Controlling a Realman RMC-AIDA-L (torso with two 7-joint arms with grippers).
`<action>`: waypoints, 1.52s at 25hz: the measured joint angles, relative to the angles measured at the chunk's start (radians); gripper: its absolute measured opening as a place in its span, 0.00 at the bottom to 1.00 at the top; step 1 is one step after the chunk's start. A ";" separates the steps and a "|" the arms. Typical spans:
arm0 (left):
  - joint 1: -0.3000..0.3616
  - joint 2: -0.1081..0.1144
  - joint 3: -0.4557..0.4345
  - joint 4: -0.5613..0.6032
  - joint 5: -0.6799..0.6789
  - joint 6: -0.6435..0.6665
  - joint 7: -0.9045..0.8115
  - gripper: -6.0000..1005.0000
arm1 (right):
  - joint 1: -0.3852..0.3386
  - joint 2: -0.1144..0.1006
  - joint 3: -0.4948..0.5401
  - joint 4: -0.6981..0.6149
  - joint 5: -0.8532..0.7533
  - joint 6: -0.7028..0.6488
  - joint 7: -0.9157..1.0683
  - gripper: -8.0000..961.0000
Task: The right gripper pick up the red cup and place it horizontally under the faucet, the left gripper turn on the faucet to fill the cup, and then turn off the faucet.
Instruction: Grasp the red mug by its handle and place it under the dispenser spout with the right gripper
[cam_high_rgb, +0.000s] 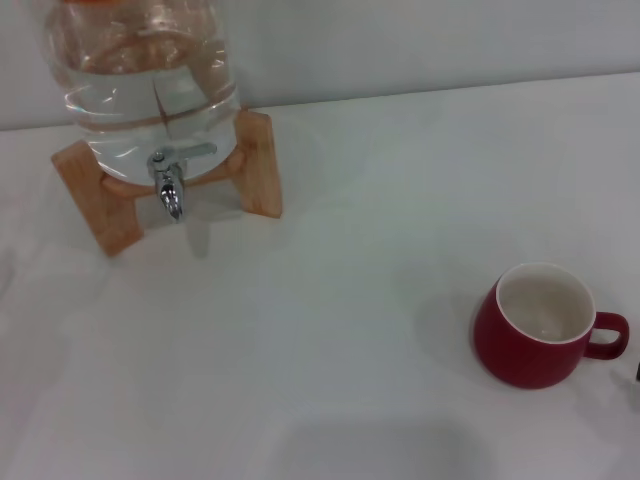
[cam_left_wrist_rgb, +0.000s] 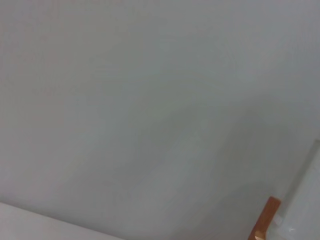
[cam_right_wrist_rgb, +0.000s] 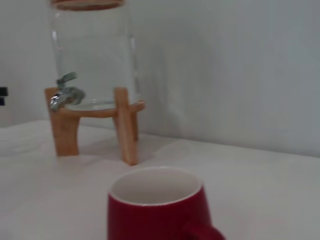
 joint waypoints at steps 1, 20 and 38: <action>0.000 0.000 0.000 0.000 0.000 0.000 0.000 0.72 | 0.001 0.000 -0.002 0.007 -0.001 0.002 -0.016 0.65; 0.004 0.001 0.000 -0.003 0.000 0.001 -0.001 0.72 | 0.070 0.002 -0.010 0.059 -0.001 -0.016 -0.039 0.65; 0.000 0.001 0.000 0.000 -0.002 -0.001 -0.001 0.72 | 0.087 0.002 0.002 0.076 0.008 -0.102 -0.064 0.65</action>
